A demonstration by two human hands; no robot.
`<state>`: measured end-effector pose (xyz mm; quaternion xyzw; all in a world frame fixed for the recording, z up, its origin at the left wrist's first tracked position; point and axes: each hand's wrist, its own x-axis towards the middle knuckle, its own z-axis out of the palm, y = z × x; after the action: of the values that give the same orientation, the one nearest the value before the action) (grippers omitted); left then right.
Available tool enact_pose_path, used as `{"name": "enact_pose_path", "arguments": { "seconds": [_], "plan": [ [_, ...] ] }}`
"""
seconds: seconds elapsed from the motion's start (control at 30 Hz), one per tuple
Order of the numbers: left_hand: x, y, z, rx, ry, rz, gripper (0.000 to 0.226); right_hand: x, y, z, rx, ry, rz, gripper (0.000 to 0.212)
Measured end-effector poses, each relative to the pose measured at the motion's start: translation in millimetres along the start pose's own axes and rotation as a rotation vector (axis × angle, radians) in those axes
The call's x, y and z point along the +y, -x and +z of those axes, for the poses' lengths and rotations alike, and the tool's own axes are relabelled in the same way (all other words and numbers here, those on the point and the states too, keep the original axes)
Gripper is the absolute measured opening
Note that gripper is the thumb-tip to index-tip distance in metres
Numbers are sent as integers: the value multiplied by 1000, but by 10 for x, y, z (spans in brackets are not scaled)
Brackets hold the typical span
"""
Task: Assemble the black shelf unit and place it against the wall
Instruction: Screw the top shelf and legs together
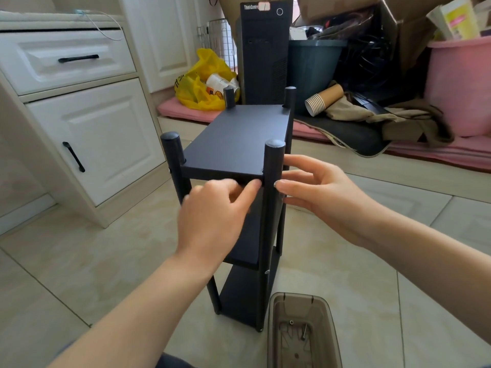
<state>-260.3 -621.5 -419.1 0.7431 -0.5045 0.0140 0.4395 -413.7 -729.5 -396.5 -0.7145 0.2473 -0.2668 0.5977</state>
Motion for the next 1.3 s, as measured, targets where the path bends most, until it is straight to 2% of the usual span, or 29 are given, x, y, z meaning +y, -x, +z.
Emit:
{"name": "enact_pose_path", "arguments": {
  "seconds": [0.07,0.13,0.2,0.3,0.47,0.63,0.77,0.9,1.03,1.17,1.3],
  "plan": [
    [24,-4,-86,201,-136,218,34,0,-14,-3,-2,2,11,39],
    [50,-57,-112,265,-161,374,25,-5,-29,-14,3,-14,27,38],
    [67,-103,-97,291,-285,452,29,-7,-43,-33,-2,-35,47,39],
    [113,-169,-83,210,-266,419,50,-22,-57,-53,-5,-62,77,37],
    [166,-199,-31,-14,-3,358,48,-36,-51,-94,-50,-144,112,40],
    [142,-220,6,16,31,353,37,-35,-72,-92,-25,-191,140,34],
    [157,-205,23,28,48,350,37,-43,-95,-61,20,-170,138,35],
    [151,-196,22,39,48,349,37,-34,-208,-70,117,-343,258,34],
    [181,-186,38,60,31,342,38,-88,-354,-89,-54,-304,367,37],
    [207,-165,39,64,11,332,38,-108,-436,-68,-89,-255,325,31],
    [224,-158,18,46,-36,334,41,-47,-463,-114,-136,-255,280,33]
  ]
}}
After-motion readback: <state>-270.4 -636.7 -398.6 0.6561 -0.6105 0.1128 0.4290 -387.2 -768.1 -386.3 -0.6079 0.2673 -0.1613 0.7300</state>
